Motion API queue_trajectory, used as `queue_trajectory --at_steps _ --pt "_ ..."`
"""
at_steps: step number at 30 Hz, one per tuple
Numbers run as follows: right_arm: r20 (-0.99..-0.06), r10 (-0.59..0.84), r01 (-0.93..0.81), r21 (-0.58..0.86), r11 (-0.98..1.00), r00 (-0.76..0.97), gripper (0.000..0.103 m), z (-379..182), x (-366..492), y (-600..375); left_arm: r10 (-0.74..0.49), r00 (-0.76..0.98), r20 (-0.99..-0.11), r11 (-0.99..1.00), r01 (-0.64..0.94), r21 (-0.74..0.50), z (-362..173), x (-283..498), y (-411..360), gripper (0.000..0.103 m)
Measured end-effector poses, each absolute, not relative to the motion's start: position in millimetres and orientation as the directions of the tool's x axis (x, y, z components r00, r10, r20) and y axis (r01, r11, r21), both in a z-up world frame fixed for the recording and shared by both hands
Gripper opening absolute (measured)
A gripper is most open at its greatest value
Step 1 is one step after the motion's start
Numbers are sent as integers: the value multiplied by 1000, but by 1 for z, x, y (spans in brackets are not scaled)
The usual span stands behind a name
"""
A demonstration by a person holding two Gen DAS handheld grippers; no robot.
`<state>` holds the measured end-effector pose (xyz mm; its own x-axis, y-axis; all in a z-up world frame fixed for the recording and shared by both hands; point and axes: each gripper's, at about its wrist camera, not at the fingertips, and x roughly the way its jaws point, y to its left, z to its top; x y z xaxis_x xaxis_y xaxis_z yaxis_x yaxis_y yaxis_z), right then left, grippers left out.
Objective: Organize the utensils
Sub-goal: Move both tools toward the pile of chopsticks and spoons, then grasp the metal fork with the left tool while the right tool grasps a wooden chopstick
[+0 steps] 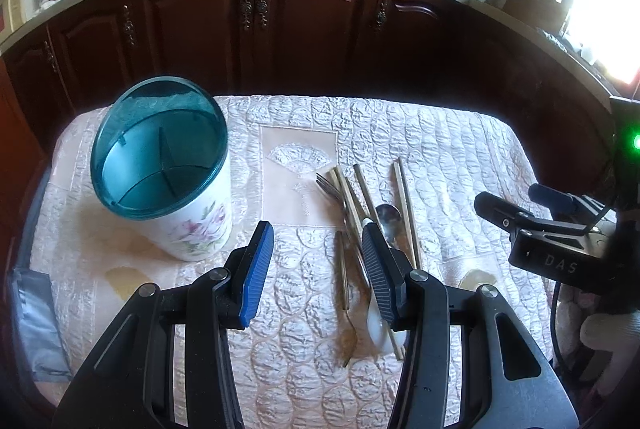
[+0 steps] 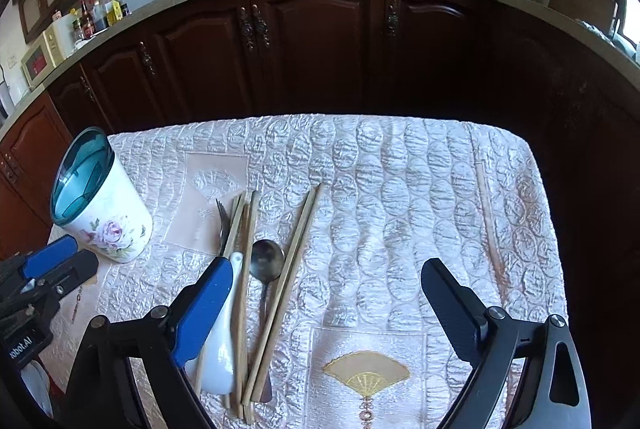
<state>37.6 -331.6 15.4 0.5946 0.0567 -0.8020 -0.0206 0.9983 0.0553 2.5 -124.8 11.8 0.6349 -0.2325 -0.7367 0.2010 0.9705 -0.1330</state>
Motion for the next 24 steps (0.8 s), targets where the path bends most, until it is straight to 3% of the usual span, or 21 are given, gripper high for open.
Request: queue_trajectory --at_steps 7,10,14,19,24 --pt "-806 69 -31 63 998 588 93 12 45 -332 -243 618 -747 966 220 -133 8 8 -133 46" --pt "-813 92 -41 84 996 574 82 7 51 -333 -244 603 -759 966 223 -133 3 12 -134 46" --pt "-823 125 -45 121 992 554 75 -3 62 -337 -244 581 -776 965 229 -132 -4 24 -138 46" --pt "-844 191 -69 181 981 501 55 -21 86 -338 -272 521 -809 958 229 -174 -18 50 -147 46" --pt "-856 239 -58 239 969 459 46 -42 110 -345 -276 479 -833 954 238 -180 -34 77 -163 45"
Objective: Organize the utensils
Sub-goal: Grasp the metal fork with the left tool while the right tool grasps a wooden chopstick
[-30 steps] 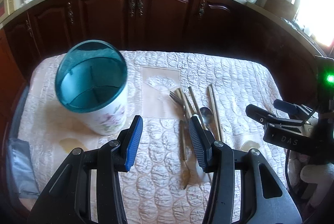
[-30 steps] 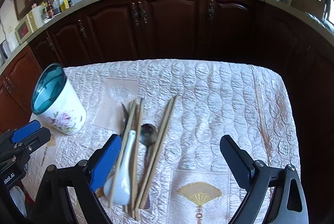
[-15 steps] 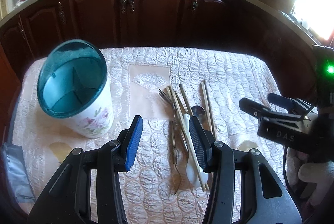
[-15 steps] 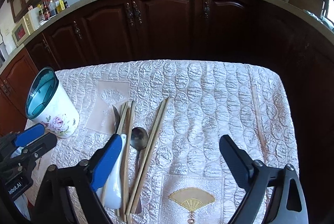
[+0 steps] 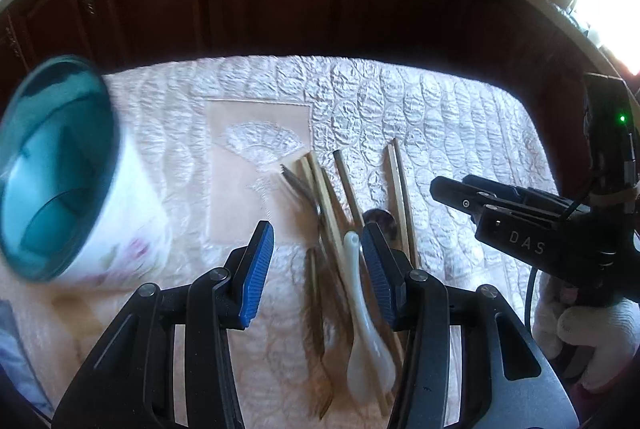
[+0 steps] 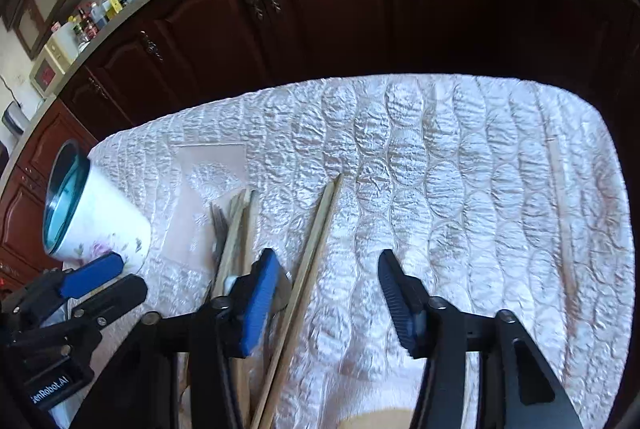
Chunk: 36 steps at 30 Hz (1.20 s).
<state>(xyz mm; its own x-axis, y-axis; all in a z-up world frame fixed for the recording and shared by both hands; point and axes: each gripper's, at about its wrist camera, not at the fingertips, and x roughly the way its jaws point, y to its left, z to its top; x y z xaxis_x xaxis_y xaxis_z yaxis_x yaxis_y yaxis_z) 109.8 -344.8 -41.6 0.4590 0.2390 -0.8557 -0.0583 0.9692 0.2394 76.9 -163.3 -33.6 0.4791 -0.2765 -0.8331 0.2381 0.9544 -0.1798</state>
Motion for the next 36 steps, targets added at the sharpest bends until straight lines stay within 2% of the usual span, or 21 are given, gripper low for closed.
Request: queue_trajectory --at_steps 2,3,7,9,29,31,36 --pt "-857 265 -54 269 962 442 43 -50 118 -349 -269 459 -846 956 235 -177 -43 89 -168 43" --pt "-857 274 -54 279 959 436 41 -52 122 -350 -269 446 -854 955 237 -177 -48 94 -170 37" --pt "-859 291 -75 286 955 422 41 -59 134 -350 -262 409 -874 956 235 -177 -62 107 -170 25" --pt "-857 300 -82 293 953 418 41 -62 138 -349 -260 400 -879 956 237 -175 -67 113 -170 22" --pt "-868 334 -117 313 942 368 40 -96 170 -329 -218 346 -913 965 217 -148 -89 141 -177 21" --pt "-869 336 -114 316 942 364 28 -99 175 -326 -236 348 -907 960 229 -162 -90 141 -178 10" --pt "-859 376 -105 363 926 348 9 -108 190 -321 -270 334 -903 951 237 -197 -86 143 -181 7"
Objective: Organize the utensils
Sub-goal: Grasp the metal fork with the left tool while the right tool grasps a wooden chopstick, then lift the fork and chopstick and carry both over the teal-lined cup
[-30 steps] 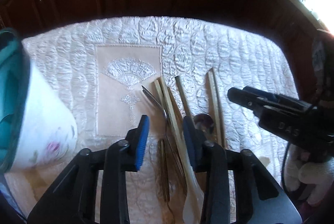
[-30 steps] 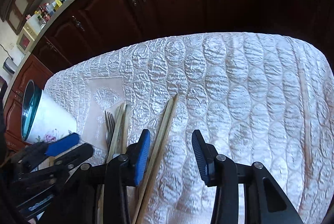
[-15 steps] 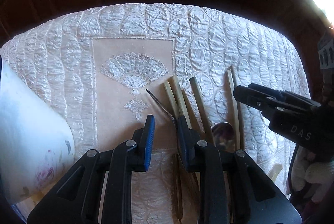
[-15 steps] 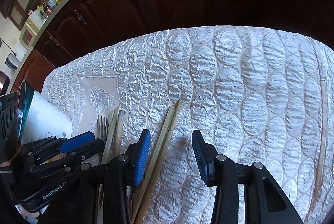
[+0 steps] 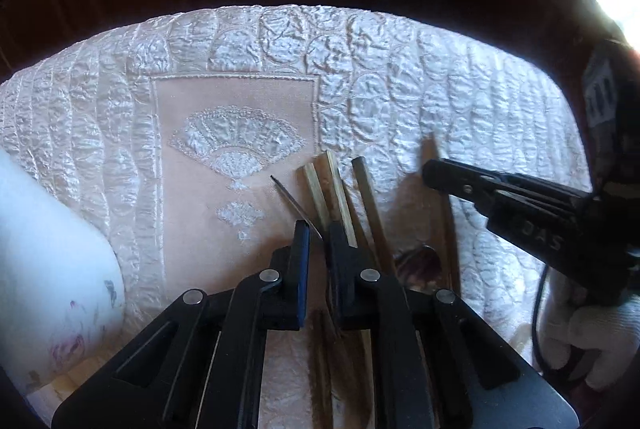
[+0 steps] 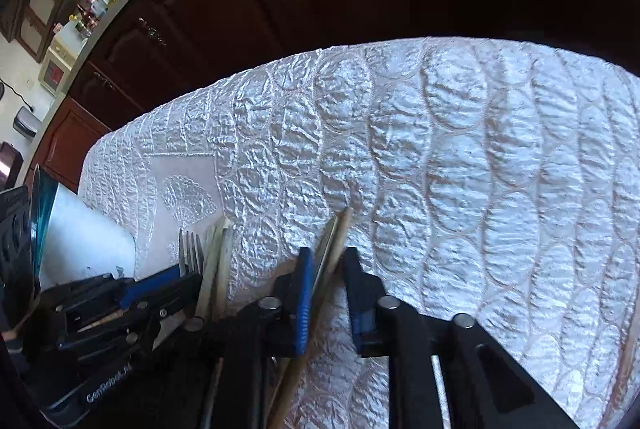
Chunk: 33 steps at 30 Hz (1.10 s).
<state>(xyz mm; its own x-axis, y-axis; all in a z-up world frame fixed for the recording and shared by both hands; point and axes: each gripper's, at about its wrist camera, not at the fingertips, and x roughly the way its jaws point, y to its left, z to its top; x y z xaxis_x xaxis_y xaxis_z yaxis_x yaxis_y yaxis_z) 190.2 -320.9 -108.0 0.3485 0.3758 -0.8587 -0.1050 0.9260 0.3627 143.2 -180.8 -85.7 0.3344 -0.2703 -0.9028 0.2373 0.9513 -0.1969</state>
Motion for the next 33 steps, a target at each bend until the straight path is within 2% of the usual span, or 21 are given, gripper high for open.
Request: queue_trajectory --at_steps 10,22,33 --pt "-798 422 -134 406 904 431 7 -69 163 -320 -379 383 -842 920 251 -300 -37 110 -157 3" --pt "-716 449 -240 381 893 534 5 10 103 -308 -429 491 -758 901 298 -316 33 43 -116 2" --pt "-643 469 -326 338 883 605 5 72 56 -302 -462 587 -665 886 284 -365 99 12 -63 1"
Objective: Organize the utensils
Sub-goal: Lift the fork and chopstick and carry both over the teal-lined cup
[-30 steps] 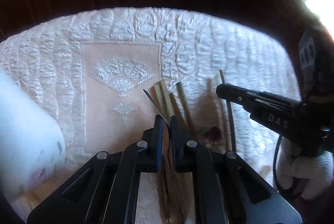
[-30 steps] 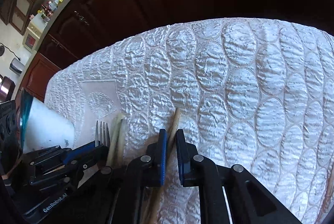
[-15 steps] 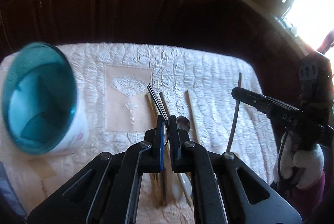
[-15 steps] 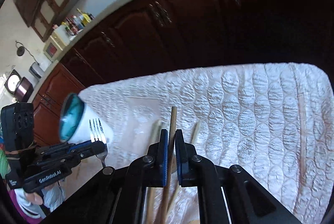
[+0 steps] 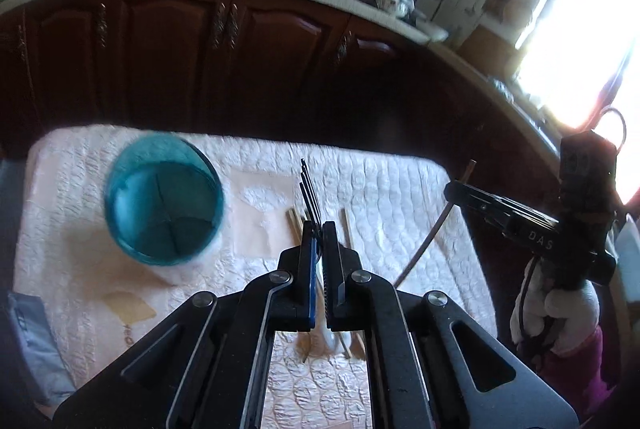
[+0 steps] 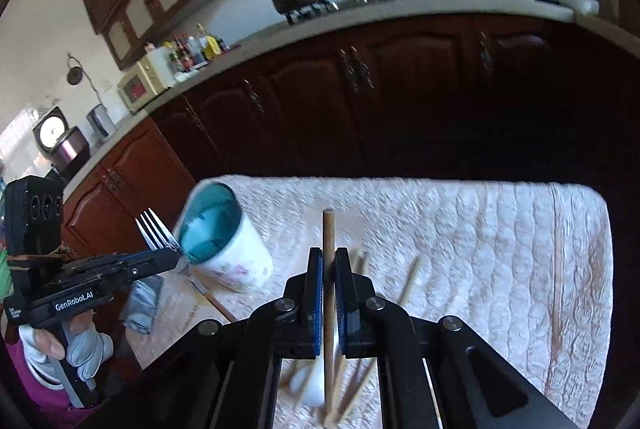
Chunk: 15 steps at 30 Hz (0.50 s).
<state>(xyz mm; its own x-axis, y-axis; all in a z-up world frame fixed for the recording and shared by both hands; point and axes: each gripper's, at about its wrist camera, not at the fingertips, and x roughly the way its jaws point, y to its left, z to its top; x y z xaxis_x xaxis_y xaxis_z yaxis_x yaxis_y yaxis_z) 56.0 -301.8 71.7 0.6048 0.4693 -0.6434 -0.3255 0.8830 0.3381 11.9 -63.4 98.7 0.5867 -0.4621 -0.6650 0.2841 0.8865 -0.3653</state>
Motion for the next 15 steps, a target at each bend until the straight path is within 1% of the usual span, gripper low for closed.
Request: queue_trajectory --at_steps 5,10,15 --pt "-579 520 -387 347 854 628 5 112 59 -287 -440 659 -610 893 253 -372 136 16 -31 1" --pt "-507 578 -478 326 815 639 5 158 72 -251 -370 752 -546 916 195 -352 172 31 2 1" --pt "-457 613 -530 309 789 645 5 190 94 -215 -292 813 -504 940 148 -306 183 46 23 1"
